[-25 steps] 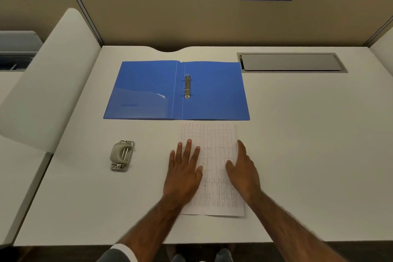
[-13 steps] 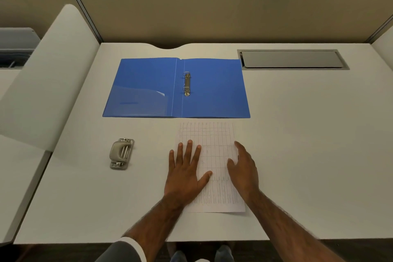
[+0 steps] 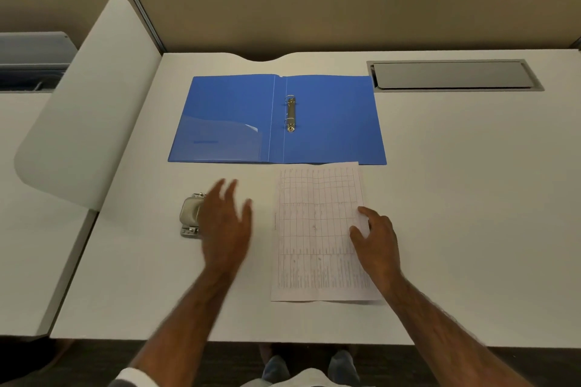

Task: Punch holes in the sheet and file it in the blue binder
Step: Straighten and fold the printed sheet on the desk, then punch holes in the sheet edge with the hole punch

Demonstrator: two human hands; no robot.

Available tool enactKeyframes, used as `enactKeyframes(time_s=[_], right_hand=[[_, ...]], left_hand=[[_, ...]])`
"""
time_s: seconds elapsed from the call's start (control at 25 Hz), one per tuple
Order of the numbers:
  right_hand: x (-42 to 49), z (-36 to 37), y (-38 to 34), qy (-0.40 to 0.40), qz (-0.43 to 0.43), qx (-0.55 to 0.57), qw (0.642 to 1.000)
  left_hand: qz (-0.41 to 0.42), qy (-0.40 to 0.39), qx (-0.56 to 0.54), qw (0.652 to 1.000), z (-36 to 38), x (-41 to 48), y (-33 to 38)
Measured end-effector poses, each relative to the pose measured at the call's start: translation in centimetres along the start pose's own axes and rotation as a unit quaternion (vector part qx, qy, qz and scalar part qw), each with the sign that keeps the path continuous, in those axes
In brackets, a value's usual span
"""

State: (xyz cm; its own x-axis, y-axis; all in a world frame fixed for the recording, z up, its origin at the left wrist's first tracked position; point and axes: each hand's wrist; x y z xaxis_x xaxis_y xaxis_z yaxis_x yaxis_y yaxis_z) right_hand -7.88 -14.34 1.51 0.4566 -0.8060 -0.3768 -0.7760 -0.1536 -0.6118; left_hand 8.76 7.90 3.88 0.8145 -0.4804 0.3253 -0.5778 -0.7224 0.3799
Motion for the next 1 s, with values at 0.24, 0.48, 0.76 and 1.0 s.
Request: enactKeyframes(time_s=[0.24, 0.48, 0.76, 1.0], right_hand=[[0.2, -0.8, -0.3, 0.001, 0.066, 0.105, 0.992], [0.1, -1.0, -0.5, 0.022, 0.093, 0.116, 0.989], [1.1, -1.2, 0.6, -0.011, 0.103, 0.147, 0.984], [1.8, -1.9, 1.5, -0.043, 0.126, 0.205, 0.970]], left_hand=[[-0.273, -0.073, -0.066, 0.957, -4.2, 2.4, -9.2], [-0.293, -0.105, -0.121, 0.942, -3.3, 3.1, -8.3], [-0.332, -0.108, -0.272, 0.897, -2.7, 3.8, -5.0], [-0.363, -0.140, -0.379, 0.840, -1.2, 2.8, -2.0]])
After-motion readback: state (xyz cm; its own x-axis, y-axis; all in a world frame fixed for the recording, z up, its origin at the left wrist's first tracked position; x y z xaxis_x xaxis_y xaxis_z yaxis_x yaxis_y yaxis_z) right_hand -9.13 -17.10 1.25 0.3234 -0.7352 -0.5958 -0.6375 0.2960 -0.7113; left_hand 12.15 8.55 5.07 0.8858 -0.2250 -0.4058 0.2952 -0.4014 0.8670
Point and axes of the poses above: each hand's wrist, its own x-axis towards the middle knuckle, its own z-axis out of the palm, y = z × x, and after that the axes turned 12 degrees about z, right-handed
